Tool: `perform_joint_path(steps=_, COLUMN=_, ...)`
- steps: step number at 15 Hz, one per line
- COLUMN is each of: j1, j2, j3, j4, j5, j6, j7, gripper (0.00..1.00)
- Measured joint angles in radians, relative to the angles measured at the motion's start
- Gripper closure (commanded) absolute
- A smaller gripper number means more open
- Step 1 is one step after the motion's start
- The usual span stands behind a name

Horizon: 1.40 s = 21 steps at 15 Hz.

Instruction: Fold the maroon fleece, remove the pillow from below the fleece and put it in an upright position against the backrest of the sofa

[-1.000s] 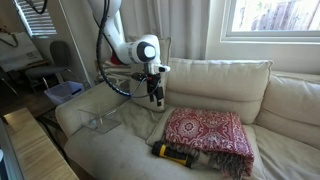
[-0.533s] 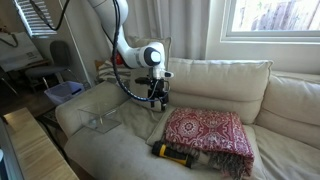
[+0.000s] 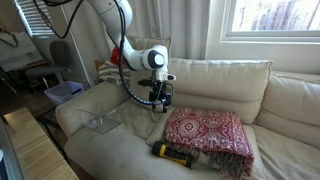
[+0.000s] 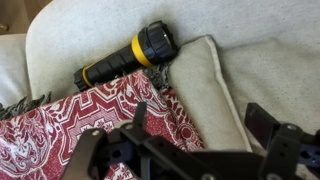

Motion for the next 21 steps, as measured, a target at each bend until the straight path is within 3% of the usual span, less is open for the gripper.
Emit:
perform_joint_path(steps=6, j1=0.001, j2=0.019, j3=0.0, j4=0.023, j5=-0.002, j6=-0.002, j7=-0.001, gripper=0.0)
perform_joint_path(steps=15, j1=0.02, j2=0.207, j3=-0.007, j4=0.234, j5=-0.106, j6=0.042, j7=-0.081, gripper=0.0)
perform_joint_path(steps=19, j1=0.044, j2=0.303, j3=-0.043, j4=0.336, j5=-0.153, j6=0.067, j7=-0.079, gripper=0.0)
perform_joint_path(steps=21, j1=0.055, j2=0.316, j3=-0.062, j4=0.332, j5=-0.181, j6=0.109, j7=-0.066, gripper=0.0)
